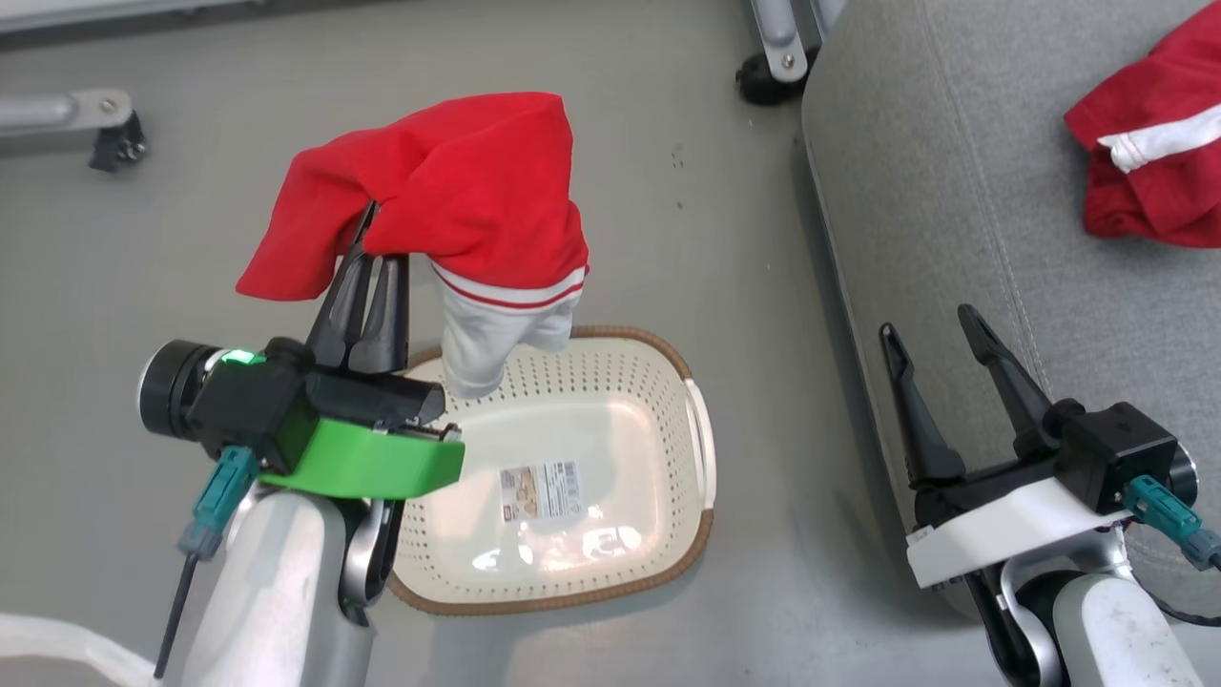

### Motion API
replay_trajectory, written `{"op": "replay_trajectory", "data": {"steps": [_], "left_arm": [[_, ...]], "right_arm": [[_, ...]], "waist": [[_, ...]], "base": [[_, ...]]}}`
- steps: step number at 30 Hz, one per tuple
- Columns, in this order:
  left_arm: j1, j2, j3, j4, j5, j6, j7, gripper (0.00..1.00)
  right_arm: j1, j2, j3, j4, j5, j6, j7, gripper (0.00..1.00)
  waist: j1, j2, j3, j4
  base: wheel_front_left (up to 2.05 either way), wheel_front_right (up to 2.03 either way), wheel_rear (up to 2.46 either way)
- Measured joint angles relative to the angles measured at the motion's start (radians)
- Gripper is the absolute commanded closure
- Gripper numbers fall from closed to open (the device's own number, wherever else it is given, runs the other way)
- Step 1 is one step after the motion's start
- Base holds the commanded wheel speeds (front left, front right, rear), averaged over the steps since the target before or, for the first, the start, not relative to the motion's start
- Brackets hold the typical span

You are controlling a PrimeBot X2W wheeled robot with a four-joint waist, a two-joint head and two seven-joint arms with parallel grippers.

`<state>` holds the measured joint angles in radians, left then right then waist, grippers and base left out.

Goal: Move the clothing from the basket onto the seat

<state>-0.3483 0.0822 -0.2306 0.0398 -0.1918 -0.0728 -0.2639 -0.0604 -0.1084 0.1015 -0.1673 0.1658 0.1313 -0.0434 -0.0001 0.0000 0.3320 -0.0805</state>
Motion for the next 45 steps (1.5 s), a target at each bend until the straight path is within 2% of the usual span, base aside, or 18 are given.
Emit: {"op": "replay_trajectory", "data": {"steps": [9, 23, 31, 45], "left_arm": [[0.118, -0.008, 0.021, -0.125, 0.008, -0.015, 0.0, 1.0], [0.293, -0.012, -0.002, -0.201, 0.016, -0.016, 0.0, 1.0], [0.324, -0.013, -0.018, -0.212, 0.007, -0.014, 0.0, 1.0], [0.327, -0.013, -0.023, -0.207, -0.001, -0.015, 0.0, 1.0]], "right_arm": [[0.058, 0.001, 0.015, -0.016, 0.001, 0.0, 0.041, 0.0], [0.149, 0.008, 0.022, -0.033, 0.002, 0.0, 0.086, 0.0], [0.171, 0.016, 0.025, -0.039, 0.002, 0.0, 0.096, 0.0], [0.177, 0.024, 0.039, -0.039, 0.007, 0.0, 0.105, 0.0]], "waist": [[0.0, 0.0, -0.128, 0.025], [0.0, 0.0, -0.272, 0.03], [0.0, 0.0, -0.317, 0.032], [0.0, 0.0, -0.327, 0.035]], "base": [[0.0, 0.0, 0.0], [0.0, 0.0, 0.0], [0.0, 0.0, 0.0], [0.0, 0.0, 0.0]]}}
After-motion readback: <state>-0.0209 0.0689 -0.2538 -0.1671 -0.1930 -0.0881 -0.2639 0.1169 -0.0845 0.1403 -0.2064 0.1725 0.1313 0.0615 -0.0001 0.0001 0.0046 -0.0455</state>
